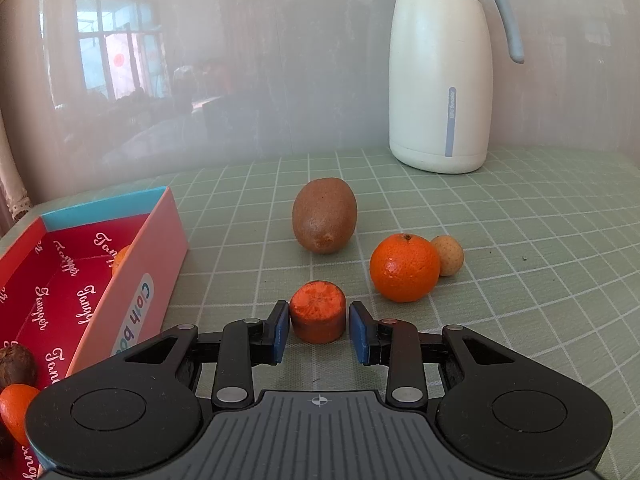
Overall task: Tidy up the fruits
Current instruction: 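Carry the cut fruit piece into the red box and open the left tool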
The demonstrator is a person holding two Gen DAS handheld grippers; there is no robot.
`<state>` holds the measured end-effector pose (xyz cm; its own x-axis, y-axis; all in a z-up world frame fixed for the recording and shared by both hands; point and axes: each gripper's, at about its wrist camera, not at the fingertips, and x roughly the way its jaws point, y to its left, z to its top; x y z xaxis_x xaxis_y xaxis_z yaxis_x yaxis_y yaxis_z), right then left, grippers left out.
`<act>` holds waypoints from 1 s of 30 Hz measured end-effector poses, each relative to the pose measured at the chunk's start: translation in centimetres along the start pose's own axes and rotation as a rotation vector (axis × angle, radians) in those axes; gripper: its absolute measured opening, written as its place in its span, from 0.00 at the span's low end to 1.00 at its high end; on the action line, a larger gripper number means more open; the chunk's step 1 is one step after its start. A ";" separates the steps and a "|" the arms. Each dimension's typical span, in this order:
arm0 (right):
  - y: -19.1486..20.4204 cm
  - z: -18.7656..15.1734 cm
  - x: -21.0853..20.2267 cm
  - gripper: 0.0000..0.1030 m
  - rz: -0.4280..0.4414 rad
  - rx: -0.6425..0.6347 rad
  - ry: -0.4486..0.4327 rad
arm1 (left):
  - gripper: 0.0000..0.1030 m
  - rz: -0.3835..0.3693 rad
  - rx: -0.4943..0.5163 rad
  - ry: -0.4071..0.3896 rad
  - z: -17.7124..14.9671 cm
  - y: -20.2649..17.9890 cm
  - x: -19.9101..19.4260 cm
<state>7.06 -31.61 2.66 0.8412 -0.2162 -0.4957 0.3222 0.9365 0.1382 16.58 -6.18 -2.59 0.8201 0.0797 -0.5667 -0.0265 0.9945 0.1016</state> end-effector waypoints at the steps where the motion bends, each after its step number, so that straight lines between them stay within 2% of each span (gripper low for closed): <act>1: 0.0 0.0 0.0 1.00 0.003 -0.001 -0.001 | 0.32 0.001 -0.003 -0.006 0.0 0.1 -0.1; 9: 0.1 -0.1 -0.3 1.00 0.016 -0.010 -0.006 | 0.29 0.009 -0.002 -0.073 -0.1 0.1 -1.7; 18: 0.9 -0.1 -0.3 1.00 0.035 -0.021 -0.004 | 0.29 0.053 -0.002 -0.201 0.0 1.7 -5.0; 25: 3.4 -0.4 -0.3 1.00 0.074 -0.053 0.000 | 0.29 0.141 -0.060 -0.275 0.0 5.3 -7.6; 30: 6.2 -0.7 0.1 1.00 0.115 -0.092 0.011 | 0.29 0.227 -0.138 -0.238 -0.2 9.5 -7.4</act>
<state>8.82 -25.57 2.86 0.8654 -0.1036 -0.4903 0.1825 0.9764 0.1157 10.16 2.73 2.46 0.8941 0.2981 -0.3344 -0.2873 0.9543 0.0825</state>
